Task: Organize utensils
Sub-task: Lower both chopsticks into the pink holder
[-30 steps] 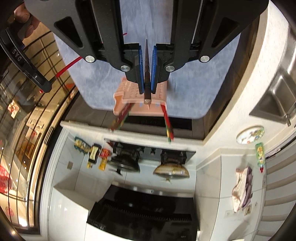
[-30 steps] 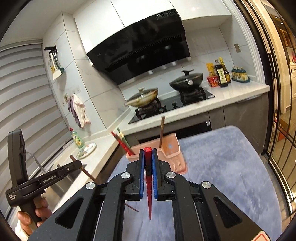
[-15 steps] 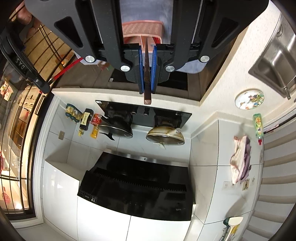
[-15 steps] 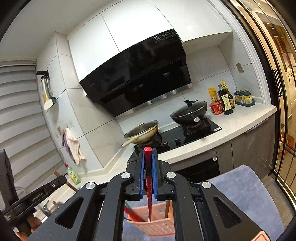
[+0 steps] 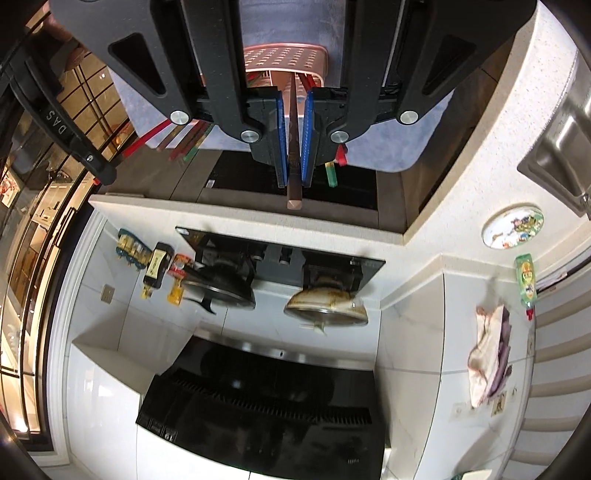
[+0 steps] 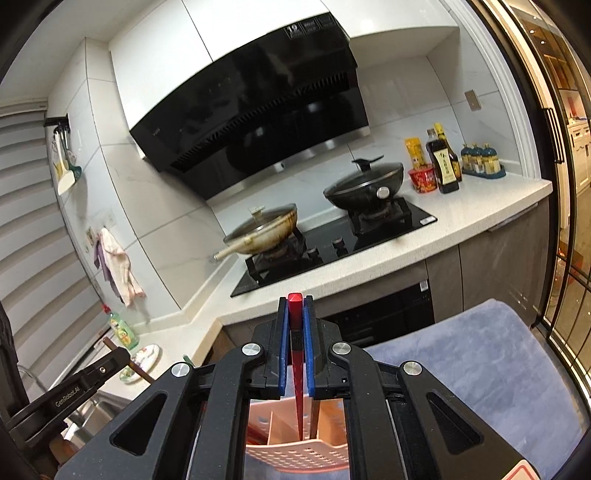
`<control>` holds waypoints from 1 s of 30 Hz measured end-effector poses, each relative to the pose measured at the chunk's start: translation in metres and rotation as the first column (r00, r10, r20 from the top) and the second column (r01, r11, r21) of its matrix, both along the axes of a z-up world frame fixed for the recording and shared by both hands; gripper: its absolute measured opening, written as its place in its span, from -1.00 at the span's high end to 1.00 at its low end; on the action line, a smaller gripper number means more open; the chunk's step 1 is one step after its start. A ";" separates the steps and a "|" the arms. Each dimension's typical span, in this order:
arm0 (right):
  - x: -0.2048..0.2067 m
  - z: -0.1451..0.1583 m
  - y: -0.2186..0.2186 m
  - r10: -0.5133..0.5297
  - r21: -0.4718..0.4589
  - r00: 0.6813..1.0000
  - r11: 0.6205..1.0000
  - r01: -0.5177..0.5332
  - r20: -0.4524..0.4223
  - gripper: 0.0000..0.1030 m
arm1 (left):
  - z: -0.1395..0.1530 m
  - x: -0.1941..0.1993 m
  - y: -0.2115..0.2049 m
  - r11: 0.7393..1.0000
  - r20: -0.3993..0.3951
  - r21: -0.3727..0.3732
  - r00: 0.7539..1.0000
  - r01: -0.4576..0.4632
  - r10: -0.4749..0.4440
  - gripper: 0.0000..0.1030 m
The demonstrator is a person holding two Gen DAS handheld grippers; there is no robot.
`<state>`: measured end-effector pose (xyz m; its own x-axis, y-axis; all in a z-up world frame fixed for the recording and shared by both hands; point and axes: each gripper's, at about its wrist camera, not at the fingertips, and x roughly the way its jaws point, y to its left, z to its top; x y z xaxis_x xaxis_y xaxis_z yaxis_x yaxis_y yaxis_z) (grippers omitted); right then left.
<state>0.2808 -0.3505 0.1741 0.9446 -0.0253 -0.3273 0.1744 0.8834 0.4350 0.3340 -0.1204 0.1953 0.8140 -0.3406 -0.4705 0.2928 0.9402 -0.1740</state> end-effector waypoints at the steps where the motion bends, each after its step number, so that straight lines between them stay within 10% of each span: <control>1: 0.002 -0.005 0.001 0.003 0.000 1.000 1.000 -0.003 -0.012 0.87 | -0.003 0.001 -0.001 1.000 -0.008 -0.001 1.000 0.001 -0.001 0.86; 30: -0.036 -0.014 0.034 0.080 -0.050 0.996 0.995 -0.083 -0.046 0.73 | -0.015 -0.030 0.005 0.999 -0.031 0.033 0.999 -0.011 0.012 0.77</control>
<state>0.2444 -0.3161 0.1604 0.9288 0.0334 -0.3692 0.1189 0.9164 0.3822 0.3039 -0.1151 0.1807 0.8027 -0.3150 -0.5064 0.2765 0.9489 -0.1521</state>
